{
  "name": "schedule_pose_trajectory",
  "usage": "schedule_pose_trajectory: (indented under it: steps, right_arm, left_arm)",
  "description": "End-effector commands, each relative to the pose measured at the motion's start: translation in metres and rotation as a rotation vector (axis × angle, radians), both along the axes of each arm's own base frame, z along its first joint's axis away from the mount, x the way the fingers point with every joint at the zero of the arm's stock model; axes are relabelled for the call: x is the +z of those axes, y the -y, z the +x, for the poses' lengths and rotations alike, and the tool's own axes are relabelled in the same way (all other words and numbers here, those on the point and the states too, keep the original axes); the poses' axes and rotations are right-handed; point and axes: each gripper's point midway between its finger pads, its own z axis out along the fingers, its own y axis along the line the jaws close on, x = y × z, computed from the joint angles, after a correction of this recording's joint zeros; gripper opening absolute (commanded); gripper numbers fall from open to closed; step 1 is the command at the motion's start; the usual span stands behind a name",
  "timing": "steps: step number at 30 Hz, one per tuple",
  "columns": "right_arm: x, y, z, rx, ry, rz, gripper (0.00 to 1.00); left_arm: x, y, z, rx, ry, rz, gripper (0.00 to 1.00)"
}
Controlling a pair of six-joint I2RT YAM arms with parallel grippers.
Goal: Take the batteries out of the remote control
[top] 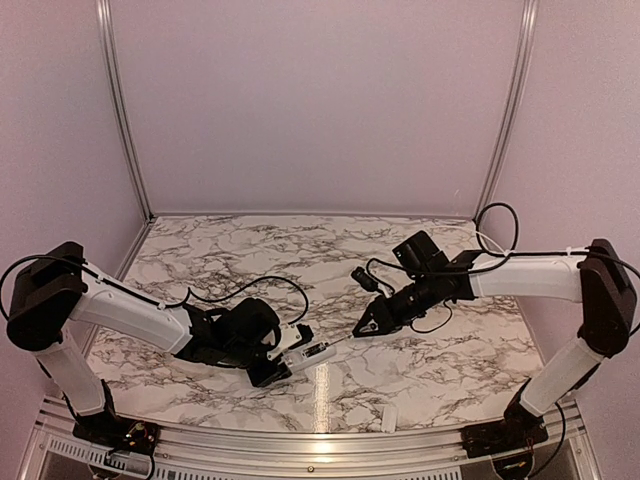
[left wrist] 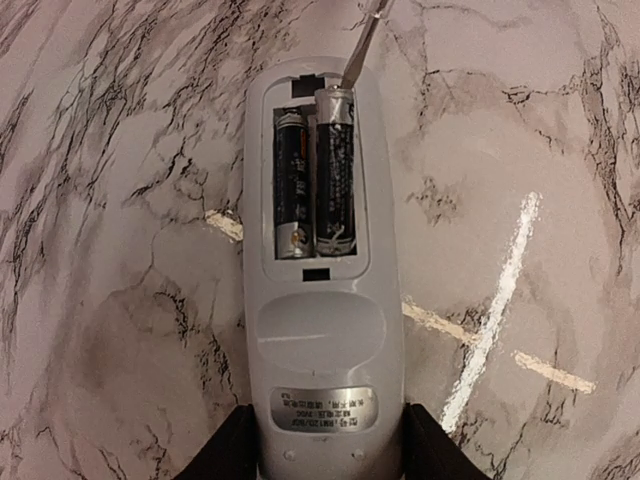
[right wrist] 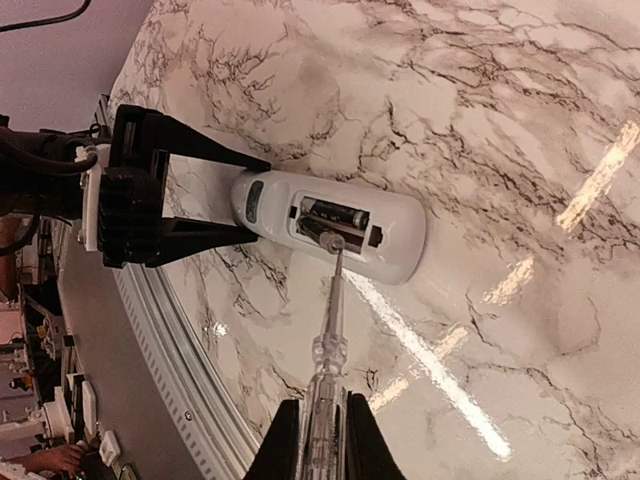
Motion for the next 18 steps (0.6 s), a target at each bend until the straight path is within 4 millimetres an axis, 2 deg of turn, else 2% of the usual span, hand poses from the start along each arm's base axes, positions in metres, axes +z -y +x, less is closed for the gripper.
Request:
schedule_pose_trajectory:
  steps: [1,5,14,18]
  right_arm:
    - [0.053,-0.032,-0.031,0.184,-0.031,0.238,0.00]
    - [0.056,-0.034,-0.030,0.184,-0.025,0.249,0.00]
    - [0.050,-0.034,-0.025,0.169,-0.019,0.224,0.00]
    - [0.048,-0.030,-0.017,0.139,0.007,0.164,0.00]
  left_arm:
    - [0.029,0.021,0.019,0.023,0.094,-0.118,0.00]
    - [0.030,0.021,0.019,0.023,0.094,-0.119,0.00]
    - [0.031,0.020,0.020,0.032,0.093,-0.123,0.00]
    - [0.031,0.018,0.019,0.038,0.090,-0.119,0.00]
